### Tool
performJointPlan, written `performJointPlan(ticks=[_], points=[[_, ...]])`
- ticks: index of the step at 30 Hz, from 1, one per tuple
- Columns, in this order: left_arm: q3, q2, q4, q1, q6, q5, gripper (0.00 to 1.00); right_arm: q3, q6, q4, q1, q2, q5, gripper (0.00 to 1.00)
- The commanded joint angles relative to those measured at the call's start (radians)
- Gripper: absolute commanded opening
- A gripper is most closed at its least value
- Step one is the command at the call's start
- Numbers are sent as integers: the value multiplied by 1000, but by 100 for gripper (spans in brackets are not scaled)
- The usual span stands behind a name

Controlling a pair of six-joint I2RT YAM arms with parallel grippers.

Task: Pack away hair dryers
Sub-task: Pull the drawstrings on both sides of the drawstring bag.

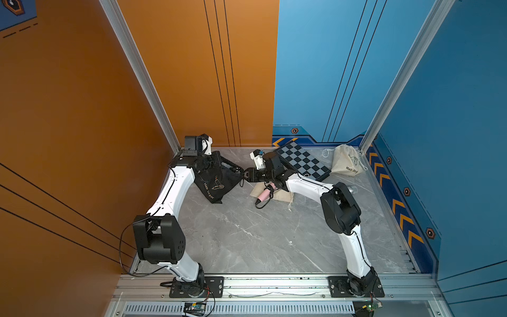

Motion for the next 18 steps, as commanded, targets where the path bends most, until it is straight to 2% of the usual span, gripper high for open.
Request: performJointPlan(ticks=[1, 9, 18], points=[[37, 12, 16, -7, 6, 29, 0, -10, 2, 1, 12, 4, 10, 47], [38, 21, 17, -6, 8, 30, 0, -146, -14, 54, 22, -71, 24, 46], [33, 19, 16, -14, 7, 33, 0, -70, -23, 70, 22, -25, 25, 47]])
